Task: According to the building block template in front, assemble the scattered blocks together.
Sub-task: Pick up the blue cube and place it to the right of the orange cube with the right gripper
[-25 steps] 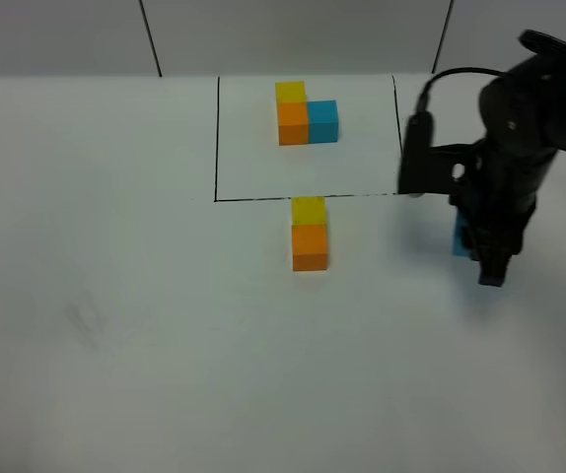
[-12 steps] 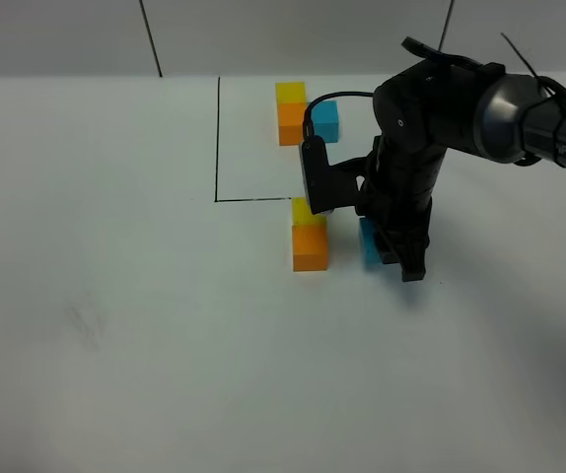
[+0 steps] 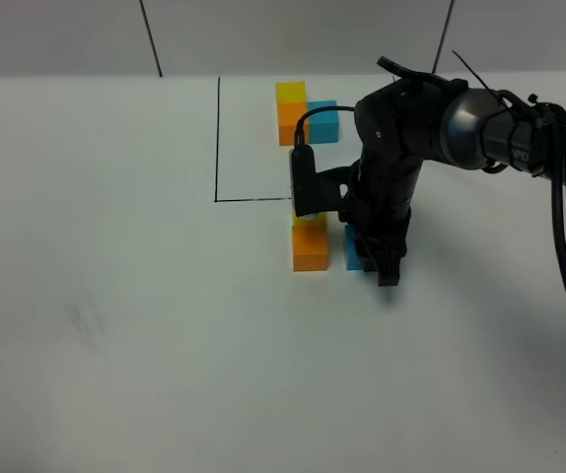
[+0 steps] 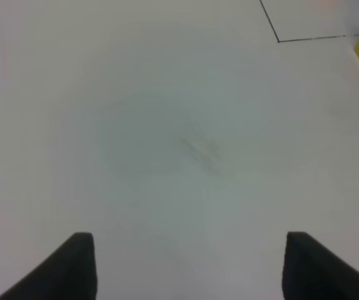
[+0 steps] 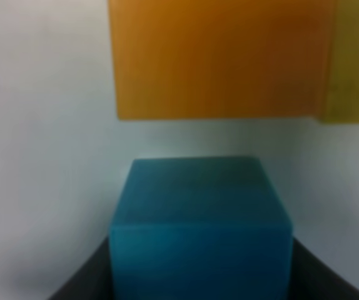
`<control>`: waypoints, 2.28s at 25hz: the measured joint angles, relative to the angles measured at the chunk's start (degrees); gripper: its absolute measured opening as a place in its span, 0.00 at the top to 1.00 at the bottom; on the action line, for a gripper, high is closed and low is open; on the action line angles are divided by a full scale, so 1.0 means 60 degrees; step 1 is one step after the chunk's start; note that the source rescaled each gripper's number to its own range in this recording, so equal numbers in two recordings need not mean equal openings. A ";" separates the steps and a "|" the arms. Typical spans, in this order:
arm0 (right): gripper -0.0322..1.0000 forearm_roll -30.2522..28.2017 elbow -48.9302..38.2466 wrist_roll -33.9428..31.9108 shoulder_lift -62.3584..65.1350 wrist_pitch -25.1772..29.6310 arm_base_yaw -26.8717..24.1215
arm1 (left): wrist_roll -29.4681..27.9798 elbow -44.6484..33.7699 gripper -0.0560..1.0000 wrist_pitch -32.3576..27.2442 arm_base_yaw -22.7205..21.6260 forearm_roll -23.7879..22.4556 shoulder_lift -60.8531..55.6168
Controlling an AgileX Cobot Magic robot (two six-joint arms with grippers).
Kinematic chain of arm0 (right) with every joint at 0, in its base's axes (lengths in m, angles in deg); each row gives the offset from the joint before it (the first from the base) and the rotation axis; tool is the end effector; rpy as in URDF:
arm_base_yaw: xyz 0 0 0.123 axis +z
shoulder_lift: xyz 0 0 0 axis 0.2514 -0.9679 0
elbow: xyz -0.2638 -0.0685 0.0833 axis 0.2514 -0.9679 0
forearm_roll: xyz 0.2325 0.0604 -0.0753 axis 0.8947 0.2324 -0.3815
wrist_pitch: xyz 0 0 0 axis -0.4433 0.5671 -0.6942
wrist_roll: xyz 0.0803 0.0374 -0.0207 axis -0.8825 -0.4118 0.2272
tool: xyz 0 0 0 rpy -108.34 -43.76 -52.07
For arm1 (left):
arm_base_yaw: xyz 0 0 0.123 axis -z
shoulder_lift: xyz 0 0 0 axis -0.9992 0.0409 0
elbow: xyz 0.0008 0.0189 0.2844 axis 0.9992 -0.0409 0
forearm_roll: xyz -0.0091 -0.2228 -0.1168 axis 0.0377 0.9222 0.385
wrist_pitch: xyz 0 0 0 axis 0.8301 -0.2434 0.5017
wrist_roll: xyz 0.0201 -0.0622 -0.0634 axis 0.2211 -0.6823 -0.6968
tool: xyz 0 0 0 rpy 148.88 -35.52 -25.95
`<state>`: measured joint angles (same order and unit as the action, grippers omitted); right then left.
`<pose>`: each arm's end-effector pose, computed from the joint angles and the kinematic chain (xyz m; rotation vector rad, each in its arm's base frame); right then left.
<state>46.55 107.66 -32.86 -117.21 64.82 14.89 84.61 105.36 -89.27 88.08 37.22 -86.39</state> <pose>0.3791 0.2110 0.1229 -2.0988 2.1882 -0.0873 -0.0077 -0.0060 0.2774 0.0899 2.0493 -0.0474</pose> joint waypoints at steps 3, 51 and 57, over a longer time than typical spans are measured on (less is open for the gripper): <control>0.97 0.0155 0.0030 -0.0092 -0.0009 -0.0218 0.0000 | 0.0000 0.0000 0.54 0.0000 0.0000 0.0000 0.0000; 0.97 0.0354 0.0128 -0.0173 -0.0176 -0.0371 0.0405 | 0.0000 0.0000 0.54 0.0000 0.0000 0.0000 0.0000; 0.97 0.0354 0.0128 -0.0184 -0.0176 -0.0371 0.0413 | 0.0000 0.0000 0.54 0.0000 0.0000 0.0000 0.0000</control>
<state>48.68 108.43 -33.96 -118.27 62.60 17.37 84.61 105.36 -89.27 88.08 37.22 -86.39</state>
